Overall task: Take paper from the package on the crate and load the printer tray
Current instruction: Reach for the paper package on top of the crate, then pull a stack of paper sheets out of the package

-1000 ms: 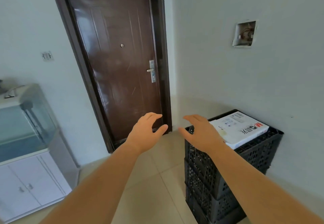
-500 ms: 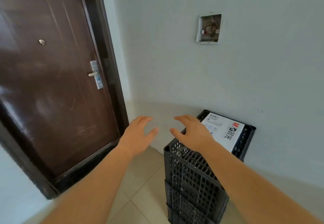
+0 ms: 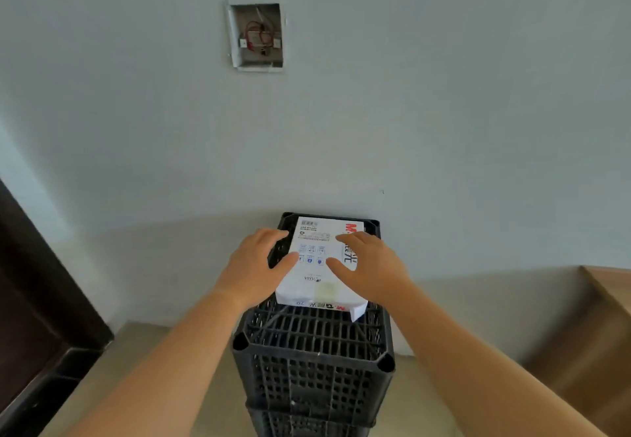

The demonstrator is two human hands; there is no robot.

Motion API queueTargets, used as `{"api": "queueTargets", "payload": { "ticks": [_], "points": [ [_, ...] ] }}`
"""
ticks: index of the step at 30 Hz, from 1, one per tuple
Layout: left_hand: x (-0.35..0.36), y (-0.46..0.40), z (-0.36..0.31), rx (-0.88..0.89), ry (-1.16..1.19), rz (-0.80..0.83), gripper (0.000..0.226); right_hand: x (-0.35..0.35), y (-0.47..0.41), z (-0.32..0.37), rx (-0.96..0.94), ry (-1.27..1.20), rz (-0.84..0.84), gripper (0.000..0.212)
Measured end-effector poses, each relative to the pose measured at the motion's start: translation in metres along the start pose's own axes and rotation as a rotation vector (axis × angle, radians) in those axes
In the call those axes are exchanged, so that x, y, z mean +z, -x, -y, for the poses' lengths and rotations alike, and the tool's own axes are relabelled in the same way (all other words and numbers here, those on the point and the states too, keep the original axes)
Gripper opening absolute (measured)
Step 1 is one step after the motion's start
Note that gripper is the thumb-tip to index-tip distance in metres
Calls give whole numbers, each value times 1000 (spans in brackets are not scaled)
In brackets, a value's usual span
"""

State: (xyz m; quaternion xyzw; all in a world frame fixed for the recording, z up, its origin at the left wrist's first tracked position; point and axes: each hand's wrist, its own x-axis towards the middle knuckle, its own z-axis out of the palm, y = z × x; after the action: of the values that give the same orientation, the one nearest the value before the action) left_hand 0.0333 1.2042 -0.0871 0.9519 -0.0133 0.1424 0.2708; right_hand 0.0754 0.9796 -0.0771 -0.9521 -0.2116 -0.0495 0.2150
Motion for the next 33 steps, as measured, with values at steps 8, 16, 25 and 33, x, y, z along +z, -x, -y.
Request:
{"api": "queueTargets", "payload": {
  "ticks": [8,16,25,33],
  "points": [
    [55,-71,22,53,68,83,50,40,-46,-44,106,21,52,61],
    [79,-95,59,28,105,187,52,88,-68,-40,180,24,179,60],
    [118,-98,98,-2,149,335,53,138,-91,-42,320,71,456,56],
    [132,-103,102,33,166,348,50,155,-126,-45,450,163,662,40]
  ]
}}
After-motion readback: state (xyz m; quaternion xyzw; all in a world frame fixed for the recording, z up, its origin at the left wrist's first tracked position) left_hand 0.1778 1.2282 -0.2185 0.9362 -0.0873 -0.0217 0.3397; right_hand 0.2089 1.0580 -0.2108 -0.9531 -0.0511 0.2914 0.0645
